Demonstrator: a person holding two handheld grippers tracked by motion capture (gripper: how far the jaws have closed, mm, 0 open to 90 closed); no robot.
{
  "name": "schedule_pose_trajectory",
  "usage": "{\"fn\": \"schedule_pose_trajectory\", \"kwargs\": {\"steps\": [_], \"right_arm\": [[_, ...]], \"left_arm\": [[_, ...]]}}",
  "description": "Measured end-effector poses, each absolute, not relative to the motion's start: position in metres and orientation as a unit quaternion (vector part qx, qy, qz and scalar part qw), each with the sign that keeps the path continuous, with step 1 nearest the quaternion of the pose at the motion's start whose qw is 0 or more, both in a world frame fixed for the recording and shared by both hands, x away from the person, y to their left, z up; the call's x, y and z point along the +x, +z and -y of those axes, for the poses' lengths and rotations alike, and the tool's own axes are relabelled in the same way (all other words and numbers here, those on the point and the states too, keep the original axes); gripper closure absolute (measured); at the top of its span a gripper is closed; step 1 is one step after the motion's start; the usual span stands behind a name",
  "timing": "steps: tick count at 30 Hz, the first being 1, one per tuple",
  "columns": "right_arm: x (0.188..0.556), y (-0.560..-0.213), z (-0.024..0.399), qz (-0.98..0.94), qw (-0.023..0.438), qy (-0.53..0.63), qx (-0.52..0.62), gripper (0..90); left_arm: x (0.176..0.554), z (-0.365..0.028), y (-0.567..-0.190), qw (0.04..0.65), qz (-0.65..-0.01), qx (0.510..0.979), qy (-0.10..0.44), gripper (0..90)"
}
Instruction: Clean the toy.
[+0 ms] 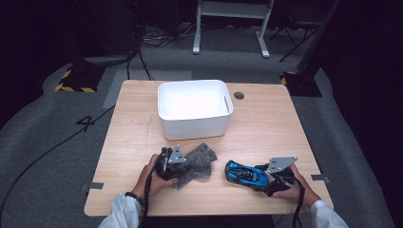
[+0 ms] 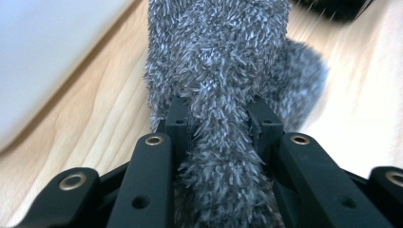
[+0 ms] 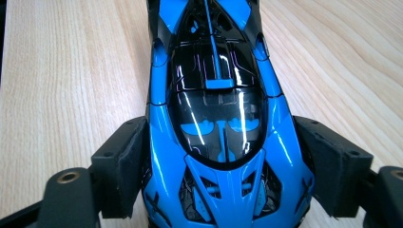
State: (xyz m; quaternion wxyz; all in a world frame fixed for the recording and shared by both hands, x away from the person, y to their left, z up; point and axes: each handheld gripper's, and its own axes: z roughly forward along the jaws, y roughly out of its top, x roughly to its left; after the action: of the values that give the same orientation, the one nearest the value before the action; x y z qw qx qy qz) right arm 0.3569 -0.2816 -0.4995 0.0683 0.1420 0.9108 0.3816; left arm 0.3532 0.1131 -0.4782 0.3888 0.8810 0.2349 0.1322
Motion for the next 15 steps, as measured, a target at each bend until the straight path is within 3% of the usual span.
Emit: {"fn": "schedule_pose_trajectory", "kwargs": {"steps": [15], "right_arm": [[0.361,-0.498,0.260,-0.911,0.068,0.387,0.126,23.8]], "left_arm": [[0.353,-0.086,-0.462,0.427,-0.191,0.875,0.126,68.5]]}}
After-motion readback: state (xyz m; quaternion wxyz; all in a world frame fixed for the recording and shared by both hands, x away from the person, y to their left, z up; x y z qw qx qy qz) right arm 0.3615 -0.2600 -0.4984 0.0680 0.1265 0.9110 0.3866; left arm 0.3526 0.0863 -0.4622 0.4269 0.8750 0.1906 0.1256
